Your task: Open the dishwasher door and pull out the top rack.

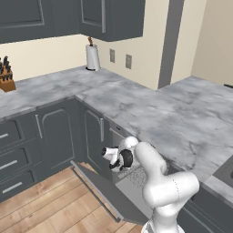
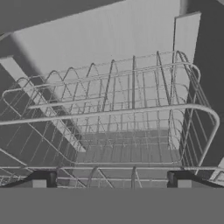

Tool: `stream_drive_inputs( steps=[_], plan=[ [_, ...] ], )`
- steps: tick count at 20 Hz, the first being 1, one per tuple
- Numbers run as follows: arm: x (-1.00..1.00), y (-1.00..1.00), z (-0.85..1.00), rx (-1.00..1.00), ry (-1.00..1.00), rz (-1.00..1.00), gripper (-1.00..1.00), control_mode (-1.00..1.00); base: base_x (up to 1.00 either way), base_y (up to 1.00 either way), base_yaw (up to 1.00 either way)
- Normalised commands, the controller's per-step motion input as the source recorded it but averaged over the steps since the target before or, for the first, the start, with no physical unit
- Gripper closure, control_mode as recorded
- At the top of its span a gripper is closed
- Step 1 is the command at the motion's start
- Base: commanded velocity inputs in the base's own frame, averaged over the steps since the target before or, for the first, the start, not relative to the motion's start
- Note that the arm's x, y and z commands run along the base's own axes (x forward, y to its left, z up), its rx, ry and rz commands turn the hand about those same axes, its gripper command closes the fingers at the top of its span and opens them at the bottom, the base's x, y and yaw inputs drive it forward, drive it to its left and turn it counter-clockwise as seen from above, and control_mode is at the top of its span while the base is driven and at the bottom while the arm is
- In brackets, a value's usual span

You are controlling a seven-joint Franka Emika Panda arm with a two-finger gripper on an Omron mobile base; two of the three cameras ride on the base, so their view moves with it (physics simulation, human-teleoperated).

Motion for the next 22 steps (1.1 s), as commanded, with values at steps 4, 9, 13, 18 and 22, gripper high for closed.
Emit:
stream_drive_inputs(
  steps=[4, 9, 13, 18, 22],
  plan=[
    [0.26, 0.0, -0.8, -0.11, -0.21, -0.13, -1.0, -1.0, 0.0, 0.0, 0.0],
    [0.0, 0.0, 0.01, -0.14, -0.35, -0.08, -1.0, -1.0, 0.0, 0.0, 0.0],
    [0.14, 0.0, 0.1, -0.18, -0.34, -0.12, -1.0, -1.0, 0.0, 0.0, 0.0],
    [0.18, -0.05, 0.0, -0.21, -0.29, -0.19, -1.0, -1.0, 0.0, 0.0, 0.0],
    [0.29, -0.08, 0.0, -0.2, -0.27, -0.23, -1.0, -1.0, 0.0, 0.0, 0.0]
  ],
)
